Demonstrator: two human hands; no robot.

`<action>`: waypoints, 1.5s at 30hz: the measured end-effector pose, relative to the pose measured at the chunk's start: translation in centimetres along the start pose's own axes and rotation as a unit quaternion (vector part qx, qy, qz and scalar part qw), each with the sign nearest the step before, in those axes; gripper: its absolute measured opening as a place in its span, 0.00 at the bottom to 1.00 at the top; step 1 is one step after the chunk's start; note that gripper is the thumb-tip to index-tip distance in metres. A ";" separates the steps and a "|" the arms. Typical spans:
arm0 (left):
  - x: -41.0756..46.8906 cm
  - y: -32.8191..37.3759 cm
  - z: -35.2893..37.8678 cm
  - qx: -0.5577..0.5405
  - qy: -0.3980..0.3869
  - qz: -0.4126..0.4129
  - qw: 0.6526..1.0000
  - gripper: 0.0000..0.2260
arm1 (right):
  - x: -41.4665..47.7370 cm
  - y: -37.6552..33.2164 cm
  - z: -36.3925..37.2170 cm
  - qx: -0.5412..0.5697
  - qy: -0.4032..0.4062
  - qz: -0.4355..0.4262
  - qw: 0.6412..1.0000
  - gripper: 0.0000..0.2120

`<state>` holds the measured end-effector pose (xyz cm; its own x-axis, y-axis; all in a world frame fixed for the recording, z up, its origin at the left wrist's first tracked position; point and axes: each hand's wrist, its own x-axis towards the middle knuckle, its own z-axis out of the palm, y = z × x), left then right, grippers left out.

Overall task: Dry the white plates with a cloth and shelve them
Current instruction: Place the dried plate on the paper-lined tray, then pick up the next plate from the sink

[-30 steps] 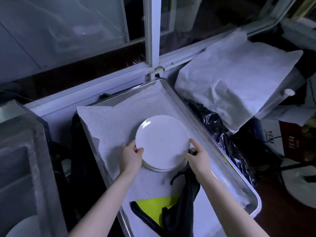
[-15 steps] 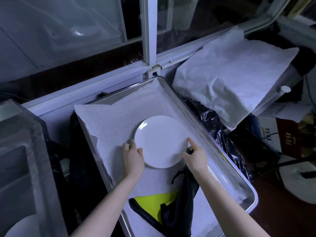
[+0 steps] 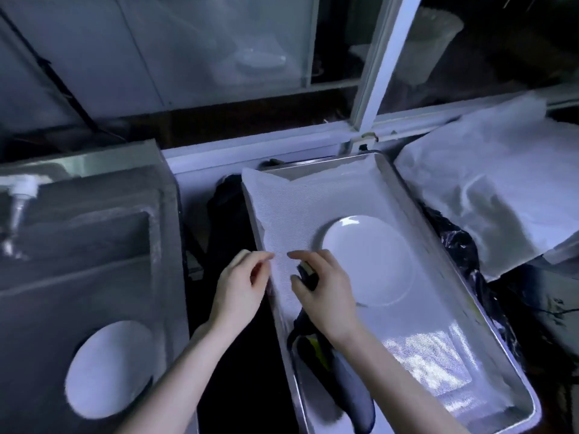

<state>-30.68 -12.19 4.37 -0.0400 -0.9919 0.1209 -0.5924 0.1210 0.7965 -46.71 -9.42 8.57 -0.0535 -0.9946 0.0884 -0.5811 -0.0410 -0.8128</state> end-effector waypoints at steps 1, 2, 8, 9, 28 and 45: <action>-0.6 -0.6 -1.8 0.006 0.022 0.004 1.000 0.09 | 0.0 -1.5 1.4 -0.001 -0.026 -0.024 0.999 0.19; -1.2 -1.3 -3.7 0.015 0.040 -0.002 0.999 0.09 | 0.0 -3.0 2.9 -0.002 -0.051 -0.047 0.998 0.20; -6.5 -9.2 -14.3 0.130 0.095 -0.086 0.983 0.10 | -1.5 -9.8 13.1 -0.014 -0.170 -0.146 0.975 0.19; -7.4 -10.8 -15.8 0.145 0.098 -0.102 0.979 0.10 | -1.8 -10.7 14.9 -0.018 -0.184 -0.148 0.972 0.19; -15.3 -38.9 -23.1 0.304 -0.179 -0.282 0.892 0.26 | -2.0 -6.7 44.6 -0.333 -0.410 -0.014 0.849 0.25; -15.9 -45.3 -20.3 0.068 -0.098 -0.444 0.888 0.29 | -1.8 -1.4 47.6 -0.343 -0.425 0.171 0.820 0.23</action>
<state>13.08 -1.05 -21.58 0.3602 -0.6827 -0.6357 -0.5515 -0.7055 0.4452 -7.18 -12.13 -17.89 0.1073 -0.6550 -0.7480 -0.9860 0.0265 -0.1646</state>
